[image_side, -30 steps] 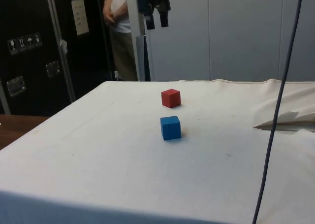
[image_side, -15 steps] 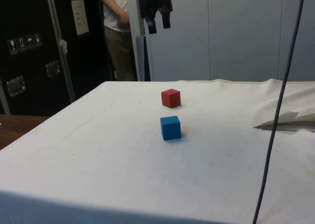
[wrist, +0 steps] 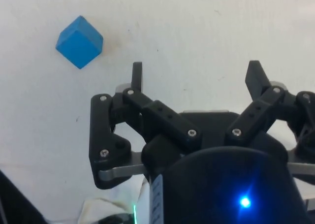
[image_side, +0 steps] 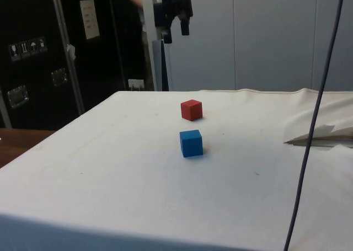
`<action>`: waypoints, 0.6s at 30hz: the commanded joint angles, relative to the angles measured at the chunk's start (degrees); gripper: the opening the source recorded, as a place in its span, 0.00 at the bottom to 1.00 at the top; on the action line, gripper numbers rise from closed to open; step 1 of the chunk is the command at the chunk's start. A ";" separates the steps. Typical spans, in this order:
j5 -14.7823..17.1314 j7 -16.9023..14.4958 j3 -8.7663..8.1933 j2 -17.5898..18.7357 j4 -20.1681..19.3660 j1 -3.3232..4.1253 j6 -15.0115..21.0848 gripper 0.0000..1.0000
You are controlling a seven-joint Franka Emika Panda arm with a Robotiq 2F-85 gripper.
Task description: Stack the two cubes.
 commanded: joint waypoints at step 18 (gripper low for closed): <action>1.60 5.67 0.17 1.95 -4.58 0.00 10.14 1.00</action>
